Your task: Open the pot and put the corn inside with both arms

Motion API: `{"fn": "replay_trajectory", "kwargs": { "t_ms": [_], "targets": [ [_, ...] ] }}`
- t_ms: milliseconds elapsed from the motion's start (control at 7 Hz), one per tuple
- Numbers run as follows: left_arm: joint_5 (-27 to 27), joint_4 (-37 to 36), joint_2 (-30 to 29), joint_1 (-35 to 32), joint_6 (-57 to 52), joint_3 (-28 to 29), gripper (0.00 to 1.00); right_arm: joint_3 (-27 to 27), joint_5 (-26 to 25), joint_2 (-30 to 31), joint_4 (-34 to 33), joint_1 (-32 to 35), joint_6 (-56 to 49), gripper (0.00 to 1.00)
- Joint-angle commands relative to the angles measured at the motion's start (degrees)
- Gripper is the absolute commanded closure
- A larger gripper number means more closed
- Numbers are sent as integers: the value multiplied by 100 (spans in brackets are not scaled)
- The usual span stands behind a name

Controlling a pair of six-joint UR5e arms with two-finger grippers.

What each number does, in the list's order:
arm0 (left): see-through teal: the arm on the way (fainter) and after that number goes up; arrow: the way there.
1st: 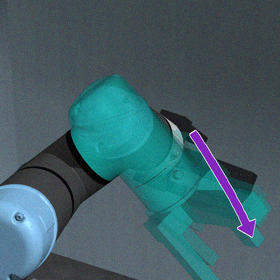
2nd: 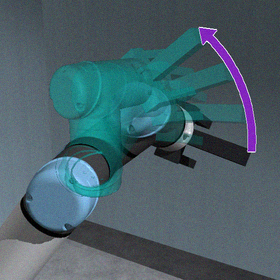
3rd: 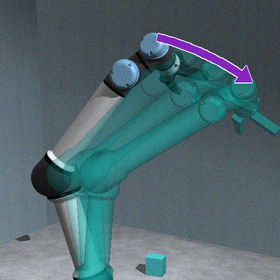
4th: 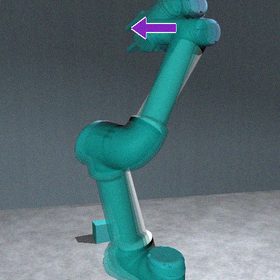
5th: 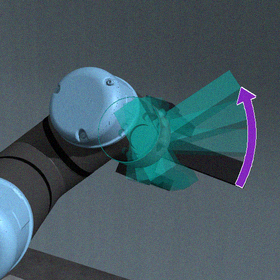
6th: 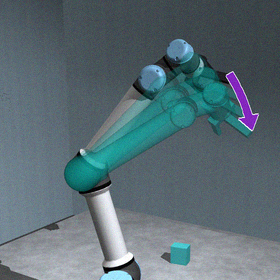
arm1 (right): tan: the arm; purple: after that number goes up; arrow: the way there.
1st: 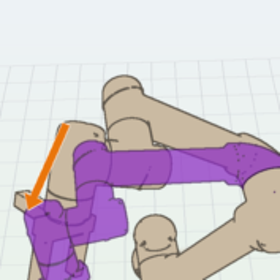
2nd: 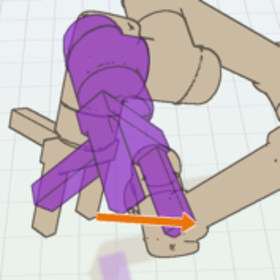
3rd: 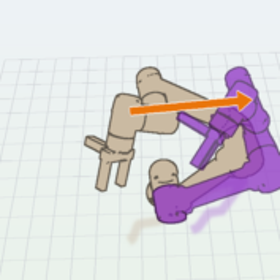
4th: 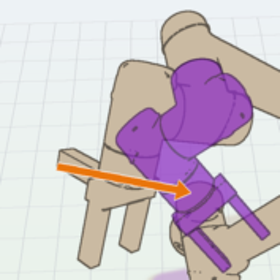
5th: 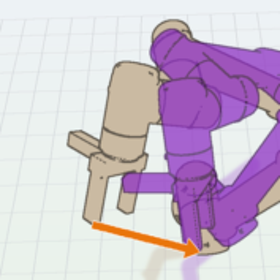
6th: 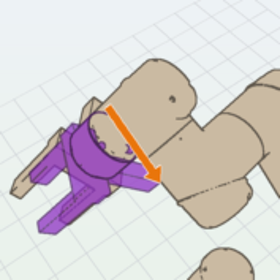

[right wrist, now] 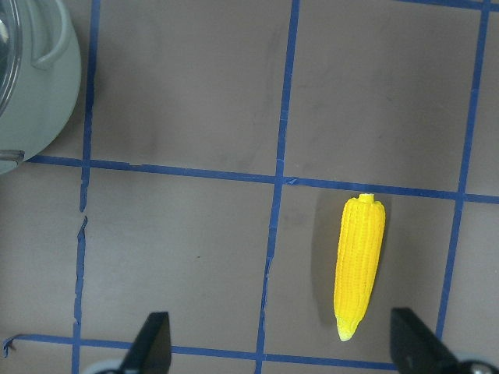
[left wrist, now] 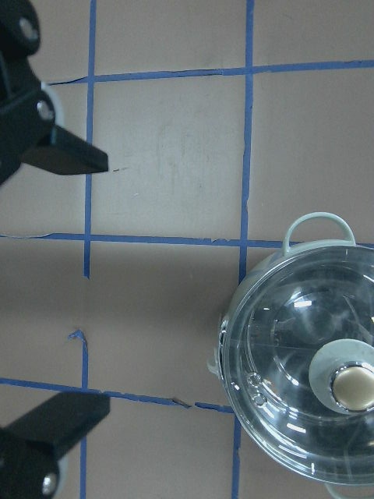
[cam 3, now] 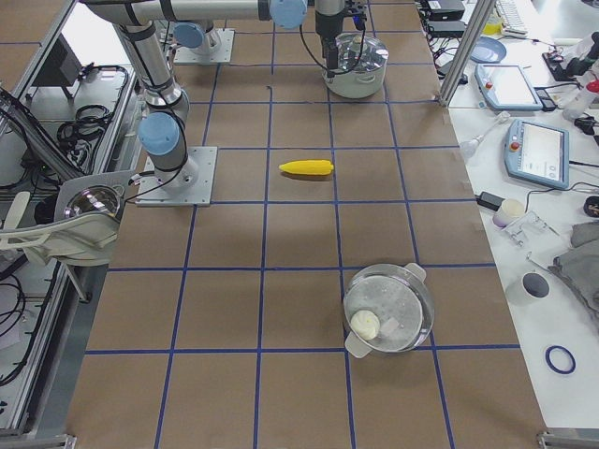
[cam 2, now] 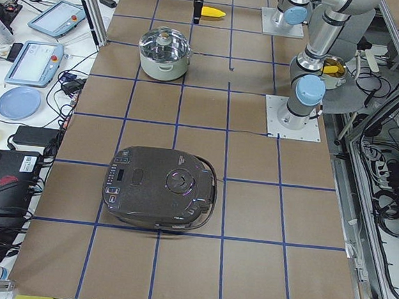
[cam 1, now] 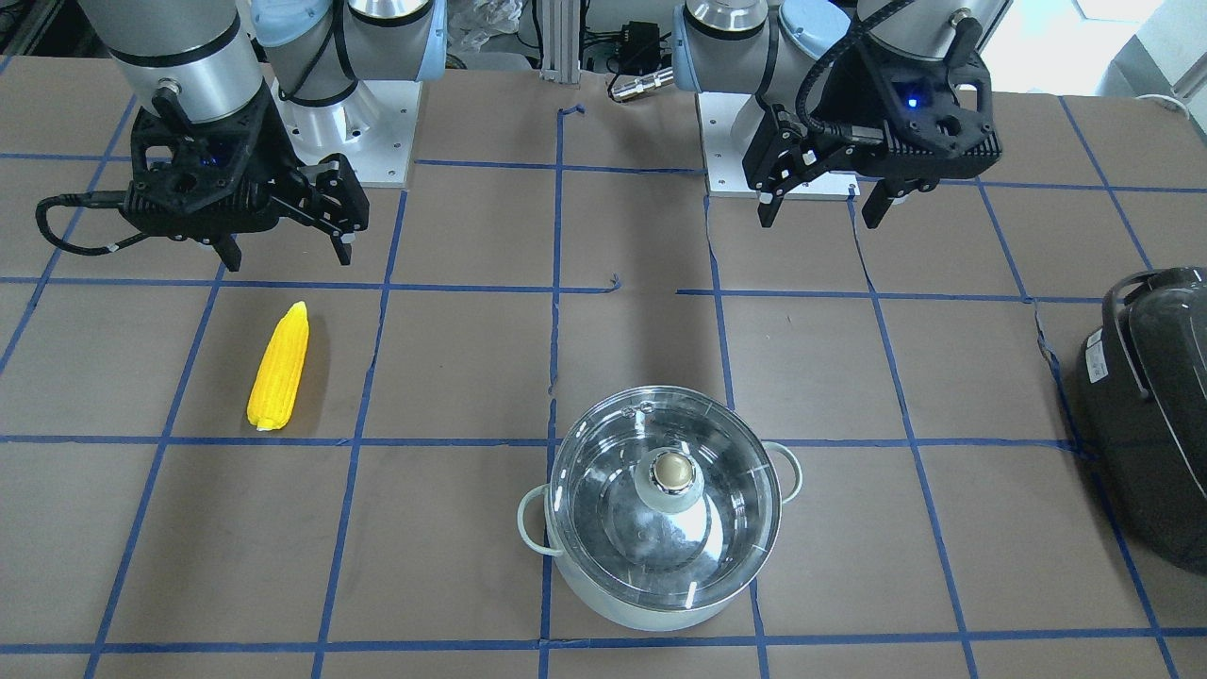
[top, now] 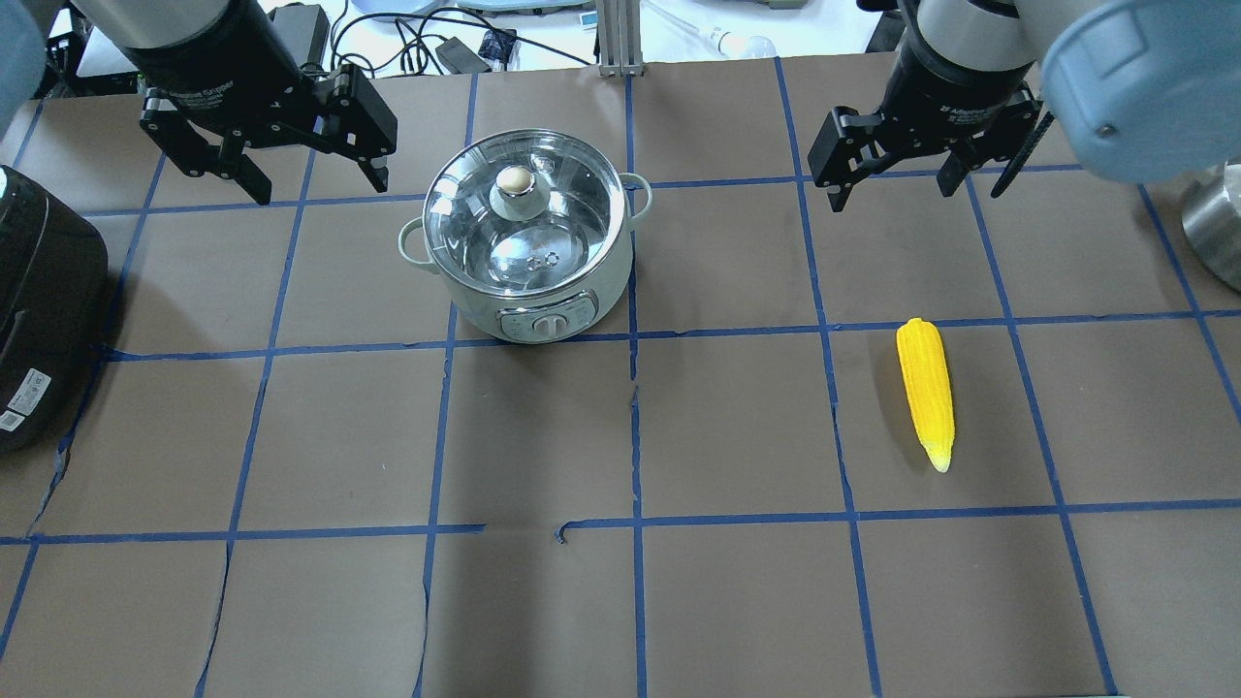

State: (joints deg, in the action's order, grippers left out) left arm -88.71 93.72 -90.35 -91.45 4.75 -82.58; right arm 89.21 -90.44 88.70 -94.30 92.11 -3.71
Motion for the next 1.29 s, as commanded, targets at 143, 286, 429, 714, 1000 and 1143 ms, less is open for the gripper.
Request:
{"fn": "replay_trajectory", "kwargs": {
  "t_ms": [143,286,429,714,1000,1143],
  "targets": [
    [11,-3,0,5,0,22,0,0,0,-2,-36,0,1,0],
    [11,-3,0,13,0,14,0,0,0,-2,7,0,28,0],
    [11,-38,-26,13,9,23,0,0,0,-2,8,-9,19,0],
    [11,-38,-9,13,9,14,0,44,0,-10,-1,-27,-7,0],
    [11,-47,-9,13,9,-4,0,202,0,7,-62,-70,1,0],
    [20,-82,-26,13,9,-4,0,202,0,7,-62,-79,-7,0]
  ]
}}
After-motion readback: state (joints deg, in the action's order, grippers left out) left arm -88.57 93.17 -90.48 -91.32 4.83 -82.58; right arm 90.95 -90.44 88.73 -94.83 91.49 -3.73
